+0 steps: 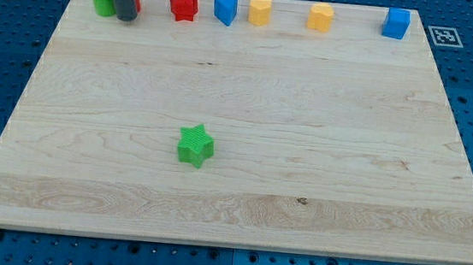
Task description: Point at the green star
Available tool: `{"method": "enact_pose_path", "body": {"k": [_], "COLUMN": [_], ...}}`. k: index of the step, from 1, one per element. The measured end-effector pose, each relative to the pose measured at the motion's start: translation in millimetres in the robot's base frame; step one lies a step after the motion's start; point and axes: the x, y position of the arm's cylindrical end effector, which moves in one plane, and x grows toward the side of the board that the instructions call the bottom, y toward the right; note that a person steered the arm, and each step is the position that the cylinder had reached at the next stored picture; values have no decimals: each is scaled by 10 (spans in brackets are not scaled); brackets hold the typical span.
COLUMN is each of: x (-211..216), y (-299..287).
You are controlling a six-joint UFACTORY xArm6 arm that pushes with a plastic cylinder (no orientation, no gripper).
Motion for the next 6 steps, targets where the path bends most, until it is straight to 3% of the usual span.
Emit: {"method": "enact_pose_path", "body": {"k": [2, 4, 6], "x": [897, 2006, 2861], "y": [417, 482, 1282]}}
